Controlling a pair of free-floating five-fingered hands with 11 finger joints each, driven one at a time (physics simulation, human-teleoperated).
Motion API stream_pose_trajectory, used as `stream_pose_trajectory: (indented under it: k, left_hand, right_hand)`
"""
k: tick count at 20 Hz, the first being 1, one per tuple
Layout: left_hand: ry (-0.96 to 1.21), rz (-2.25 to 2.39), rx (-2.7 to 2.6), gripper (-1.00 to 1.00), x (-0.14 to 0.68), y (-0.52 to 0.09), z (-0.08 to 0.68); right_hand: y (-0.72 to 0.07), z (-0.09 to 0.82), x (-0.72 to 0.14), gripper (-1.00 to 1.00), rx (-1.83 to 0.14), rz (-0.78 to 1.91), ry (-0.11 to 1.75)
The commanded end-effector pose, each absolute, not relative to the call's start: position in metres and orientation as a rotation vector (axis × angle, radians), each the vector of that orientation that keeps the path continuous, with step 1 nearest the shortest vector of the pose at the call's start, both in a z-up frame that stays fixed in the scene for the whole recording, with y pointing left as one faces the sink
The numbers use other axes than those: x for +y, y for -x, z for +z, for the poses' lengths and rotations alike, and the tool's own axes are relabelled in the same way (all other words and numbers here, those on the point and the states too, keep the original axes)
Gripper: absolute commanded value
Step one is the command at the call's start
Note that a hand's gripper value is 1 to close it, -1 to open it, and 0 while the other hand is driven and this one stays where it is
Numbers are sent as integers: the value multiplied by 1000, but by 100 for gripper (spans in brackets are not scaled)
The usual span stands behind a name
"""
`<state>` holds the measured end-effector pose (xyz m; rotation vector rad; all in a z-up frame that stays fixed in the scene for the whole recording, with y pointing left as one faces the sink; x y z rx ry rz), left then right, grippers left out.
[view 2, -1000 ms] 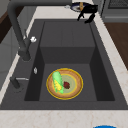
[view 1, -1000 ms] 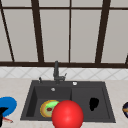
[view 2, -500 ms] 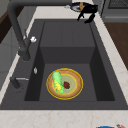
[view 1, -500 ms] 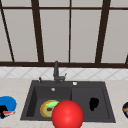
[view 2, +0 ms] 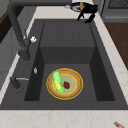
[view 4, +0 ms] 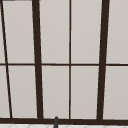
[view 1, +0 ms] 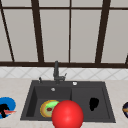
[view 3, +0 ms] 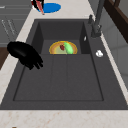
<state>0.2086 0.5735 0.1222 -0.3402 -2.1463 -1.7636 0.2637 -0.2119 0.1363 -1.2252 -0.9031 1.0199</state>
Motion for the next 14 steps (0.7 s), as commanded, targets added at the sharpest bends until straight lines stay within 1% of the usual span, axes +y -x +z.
stream_pose_trajectory:
  k: [1, 9, 14]
  left_hand:
    - [395, -1748, -2122, 100, 577, -213, 123]
    - [455, -1700, -2116, 100, 587, -220, 148]
    - [390, -1734, -2127, 100, 586, -220, 146]
  right_hand:
    - [-264, 136, -212, 0, -903, 1020, 1225]
    - [-264, 136, -212, 0, -903, 1020, 1225]
    - [-264, 136, -212, 0, -903, 1020, 1225]
